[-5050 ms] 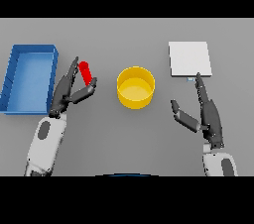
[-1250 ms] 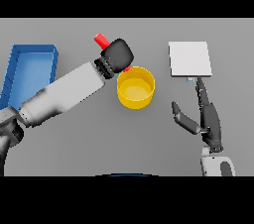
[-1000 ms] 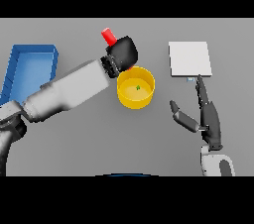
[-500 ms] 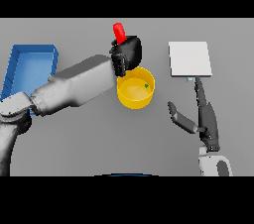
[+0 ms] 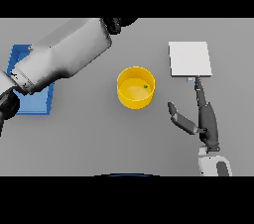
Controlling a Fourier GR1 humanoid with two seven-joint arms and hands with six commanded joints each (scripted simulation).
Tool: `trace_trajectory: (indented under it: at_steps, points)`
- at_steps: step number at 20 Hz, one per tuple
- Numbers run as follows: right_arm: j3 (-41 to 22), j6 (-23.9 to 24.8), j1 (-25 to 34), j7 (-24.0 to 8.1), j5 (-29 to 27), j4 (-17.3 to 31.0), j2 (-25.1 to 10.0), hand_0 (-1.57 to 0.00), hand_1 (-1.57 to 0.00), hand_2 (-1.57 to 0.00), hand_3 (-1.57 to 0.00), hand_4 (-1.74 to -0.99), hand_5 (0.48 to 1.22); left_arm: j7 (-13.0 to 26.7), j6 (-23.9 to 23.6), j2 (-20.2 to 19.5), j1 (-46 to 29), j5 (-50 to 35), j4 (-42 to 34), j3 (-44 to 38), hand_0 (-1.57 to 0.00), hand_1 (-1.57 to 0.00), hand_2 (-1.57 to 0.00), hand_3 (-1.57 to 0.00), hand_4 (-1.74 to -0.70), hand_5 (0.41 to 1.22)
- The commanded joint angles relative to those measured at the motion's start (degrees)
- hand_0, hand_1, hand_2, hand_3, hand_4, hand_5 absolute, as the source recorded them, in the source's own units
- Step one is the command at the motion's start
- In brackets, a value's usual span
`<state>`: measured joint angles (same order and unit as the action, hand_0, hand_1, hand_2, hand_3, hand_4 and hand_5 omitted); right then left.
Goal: Pick up the red beaker and tilt it to pour out 1 green nut into yellow bowl. Pick up the yellow bowl and place it on the metallic measuring scale.
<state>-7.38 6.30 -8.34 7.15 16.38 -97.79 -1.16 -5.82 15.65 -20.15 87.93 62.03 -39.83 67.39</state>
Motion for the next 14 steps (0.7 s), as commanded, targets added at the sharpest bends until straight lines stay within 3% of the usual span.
trace_trajectory:
  at_steps: [1,5,9,14]
  points:
    - [0.1,-0.3,1.0,-1.8,-0.6,0.5,0.5,0.0,0.0,0.0,0.0,-1.183,0.596,0.1,-0.5,-0.6,1.0,-1.0,0.7,-1.2,-1.57,-1.57,-1.48,-1.15,-1.7,1.221]
    - [1.1,-1.5,1.9,-1.5,-3.0,1.0,0.1,0.0,0.0,0.0,0.0,-1.193,0.597,4.0,0.0,-2.9,5.2,-8.6,8.7,-10.0,-1.57,-1.57,-1.53,-1.4,-1.72,1.221]
    - [1.1,-2.3,1.7,-0.4,-3.7,1.4,-0.3,0.0,0.0,0.0,0.0,-1.222,0.592,11.9,-3.7,-6.9,2.6,-21.4,16.4,-22.8,-1.57,-1.57,-1.56,-1.36,-1.73,1.221]
    - [1.8,-2.7,2.4,1.0,-4.1,2.6,-1.3,0.0,0.0,0.0,0.0,-1.222,0.586,11.5,-11.1,-14.4,-6.1,-36.7,16.5,-34.3,-1.57,-1.57,-1.57,-1.43,-1.74,1.221]
